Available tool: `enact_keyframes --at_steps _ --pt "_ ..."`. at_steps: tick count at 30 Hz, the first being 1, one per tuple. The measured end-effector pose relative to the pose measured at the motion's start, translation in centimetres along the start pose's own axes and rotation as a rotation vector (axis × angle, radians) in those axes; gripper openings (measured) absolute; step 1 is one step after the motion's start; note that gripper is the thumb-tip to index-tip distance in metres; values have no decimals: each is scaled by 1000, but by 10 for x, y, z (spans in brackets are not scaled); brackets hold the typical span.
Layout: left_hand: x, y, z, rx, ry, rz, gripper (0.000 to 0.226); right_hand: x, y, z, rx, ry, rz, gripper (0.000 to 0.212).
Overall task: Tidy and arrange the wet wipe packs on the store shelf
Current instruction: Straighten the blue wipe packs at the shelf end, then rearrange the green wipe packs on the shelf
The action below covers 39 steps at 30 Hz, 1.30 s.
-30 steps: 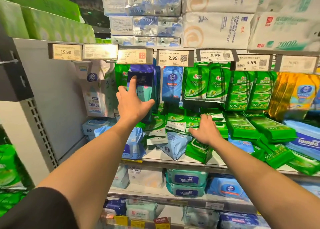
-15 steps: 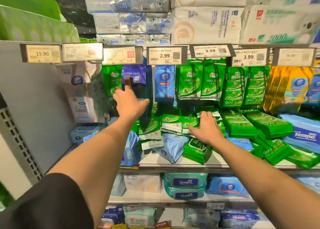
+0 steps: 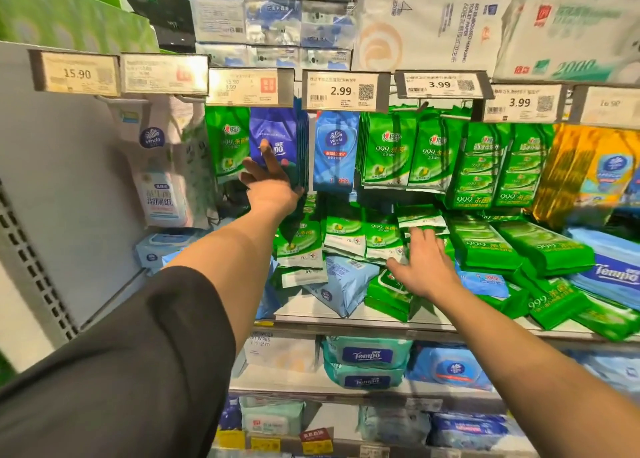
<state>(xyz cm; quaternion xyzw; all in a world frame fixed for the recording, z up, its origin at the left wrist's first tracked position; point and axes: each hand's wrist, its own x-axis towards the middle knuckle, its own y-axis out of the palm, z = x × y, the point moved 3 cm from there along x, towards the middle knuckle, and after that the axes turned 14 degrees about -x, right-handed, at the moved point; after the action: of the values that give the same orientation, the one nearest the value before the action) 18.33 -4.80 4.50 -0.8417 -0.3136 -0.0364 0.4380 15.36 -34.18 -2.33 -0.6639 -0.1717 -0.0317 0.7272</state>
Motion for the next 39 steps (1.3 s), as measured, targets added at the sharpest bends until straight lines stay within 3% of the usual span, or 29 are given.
enact_keyframes --at_steps 3,8,10,15,18,22,25,28,34,39 --pt "-1 -3 1 98 70 44 101 -6 2 2 -1 4 8 73" --pt "-29 -5 14 -47 -27 -19 130 -12 0 1 -46 -19 34 70" --pt "-45 -8 19 7 14 -89 117 -13 -5 -3 -57 -29 27 68" --pt "-70 -21 17 132 366 -388 70 -8 -25 -26 -42 19 -39 70" --pt "-77 -16 -2 130 506 -295 53 -3 -30 -42 -35 83 -27 75" --pt "-85 10 -19 56 665 80 48 9 -33 -53 -18 149 -58 76" --pt "-85 28 -19 36 574 272 58 20 -38 -53 -18 181 -72 74" --pt "-79 40 -19 73 418 342 72 32 -42 -48 -31 197 -33 78" --pt "-68 67 -38 133 226 285 91 63 -39 -32 -56 215 13 87" --pt "-61 96 -62 167 102 208 95 98 -18 -25 -124 196 150 88"
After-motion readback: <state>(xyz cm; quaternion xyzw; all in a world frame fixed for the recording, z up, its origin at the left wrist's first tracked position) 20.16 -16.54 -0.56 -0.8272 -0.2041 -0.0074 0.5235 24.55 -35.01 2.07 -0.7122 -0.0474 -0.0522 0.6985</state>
